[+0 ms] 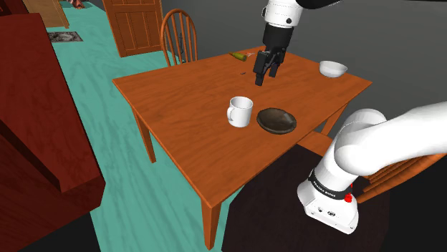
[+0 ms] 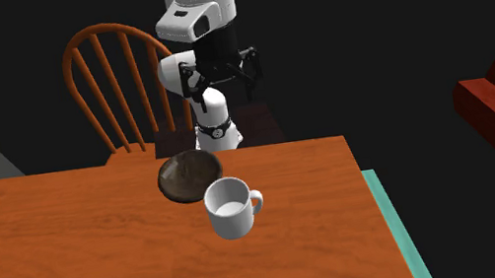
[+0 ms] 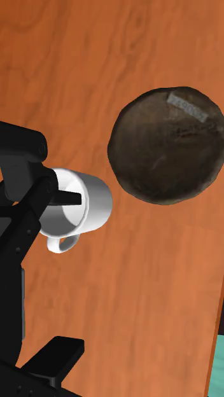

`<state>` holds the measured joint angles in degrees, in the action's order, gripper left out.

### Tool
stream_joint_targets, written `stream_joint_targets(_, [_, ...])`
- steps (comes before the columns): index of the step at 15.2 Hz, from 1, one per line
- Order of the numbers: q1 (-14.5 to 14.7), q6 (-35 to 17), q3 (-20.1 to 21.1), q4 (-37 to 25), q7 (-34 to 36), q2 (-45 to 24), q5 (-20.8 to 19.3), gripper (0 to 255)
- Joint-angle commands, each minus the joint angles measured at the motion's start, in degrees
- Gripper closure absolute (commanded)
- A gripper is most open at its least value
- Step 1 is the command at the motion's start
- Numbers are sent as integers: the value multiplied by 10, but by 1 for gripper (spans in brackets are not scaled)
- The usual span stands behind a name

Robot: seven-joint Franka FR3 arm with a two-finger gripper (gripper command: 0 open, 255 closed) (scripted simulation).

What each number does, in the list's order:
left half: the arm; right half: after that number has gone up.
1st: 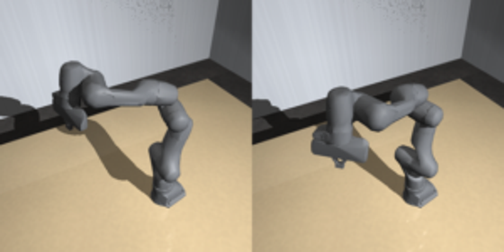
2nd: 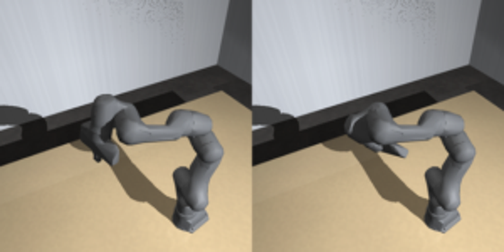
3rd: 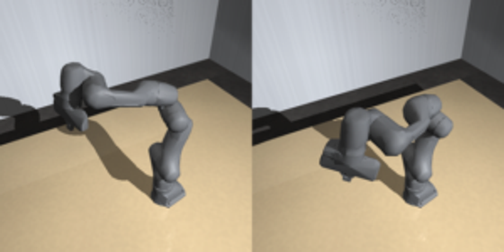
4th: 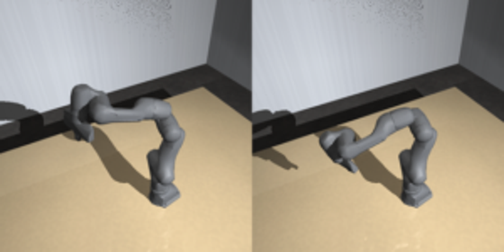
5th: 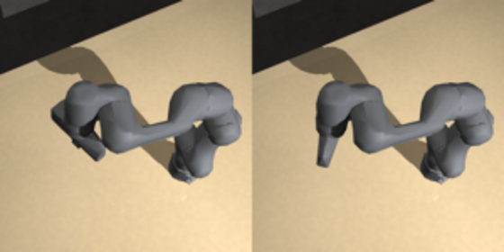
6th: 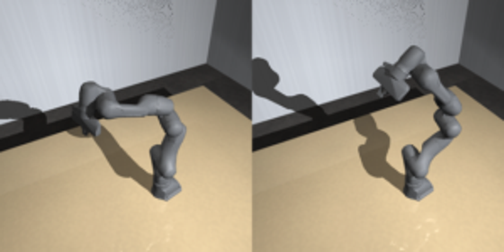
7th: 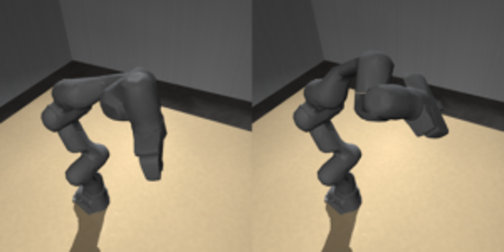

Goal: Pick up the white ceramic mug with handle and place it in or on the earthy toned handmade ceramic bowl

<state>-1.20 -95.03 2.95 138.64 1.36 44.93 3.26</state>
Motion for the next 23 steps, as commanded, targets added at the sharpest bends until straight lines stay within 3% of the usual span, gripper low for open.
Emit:
stream_joint_targets(1, [0,0,0,0,0,0,0,0])
stream_joint_targets(9, [-18,-129,-45,23,-75,-121,-36,0])
stream_joint_targets(16, [-30,-233,-81,0,-136,-259,-54,0])
stream_joint_targets(23, [-30,-286,-83,30,-138,-282,-54,0])
